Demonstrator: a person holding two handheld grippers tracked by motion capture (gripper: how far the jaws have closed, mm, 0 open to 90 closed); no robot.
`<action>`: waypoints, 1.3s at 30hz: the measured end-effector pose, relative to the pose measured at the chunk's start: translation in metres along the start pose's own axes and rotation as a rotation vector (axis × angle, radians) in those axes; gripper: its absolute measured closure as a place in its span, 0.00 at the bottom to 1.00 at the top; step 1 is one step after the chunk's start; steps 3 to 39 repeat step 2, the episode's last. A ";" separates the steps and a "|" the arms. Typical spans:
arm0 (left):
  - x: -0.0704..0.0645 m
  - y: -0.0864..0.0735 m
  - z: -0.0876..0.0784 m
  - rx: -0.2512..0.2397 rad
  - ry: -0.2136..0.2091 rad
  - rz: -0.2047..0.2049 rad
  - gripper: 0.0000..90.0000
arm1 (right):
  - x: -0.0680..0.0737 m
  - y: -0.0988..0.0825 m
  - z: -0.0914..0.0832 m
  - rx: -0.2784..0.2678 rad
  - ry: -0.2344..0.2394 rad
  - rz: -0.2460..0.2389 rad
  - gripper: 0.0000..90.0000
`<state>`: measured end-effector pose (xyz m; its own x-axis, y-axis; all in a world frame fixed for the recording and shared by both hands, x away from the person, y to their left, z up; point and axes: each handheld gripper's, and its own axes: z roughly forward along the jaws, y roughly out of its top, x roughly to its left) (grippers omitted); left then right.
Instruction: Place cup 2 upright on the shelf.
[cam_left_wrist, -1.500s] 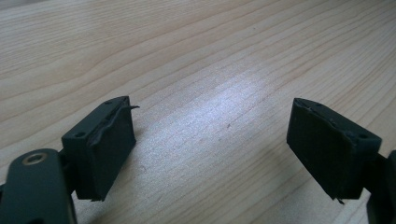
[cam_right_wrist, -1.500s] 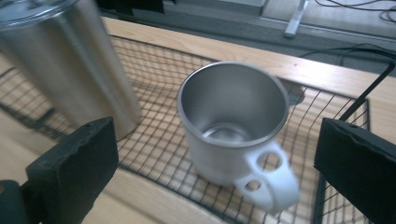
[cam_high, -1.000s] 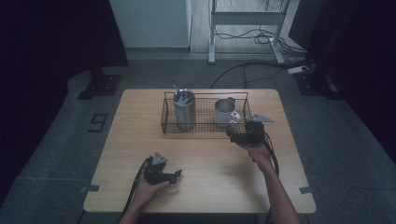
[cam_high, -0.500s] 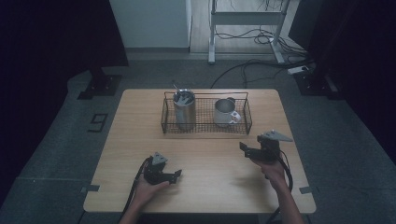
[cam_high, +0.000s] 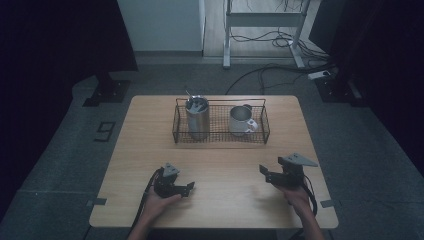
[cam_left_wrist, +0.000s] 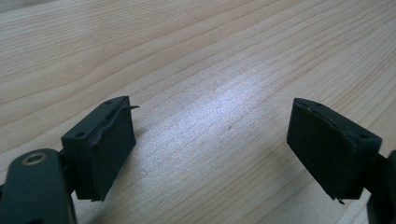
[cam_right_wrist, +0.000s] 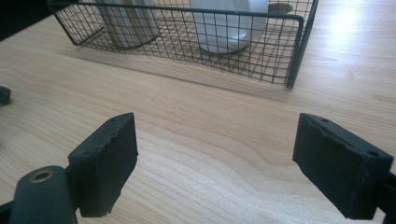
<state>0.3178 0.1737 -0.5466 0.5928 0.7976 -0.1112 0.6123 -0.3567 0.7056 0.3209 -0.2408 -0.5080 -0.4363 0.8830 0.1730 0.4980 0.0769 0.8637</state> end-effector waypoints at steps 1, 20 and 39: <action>0.000 0.000 0.000 0.000 -0.001 0.000 0.17 | 0.000 0.000 0.000 -0.002 0.000 0.003 0.15; 0.001 0.000 0.000 0.000 -0.002 0.000 0.17 | 0.000 0.000 0.001 -0.002 -0.001 0.002 0.15; 0.001 0.000 0.000 0.000 -0.002 0.000 0.17 | 0.000 0.000 0.001 -0.002 -0.001 0.002 0.15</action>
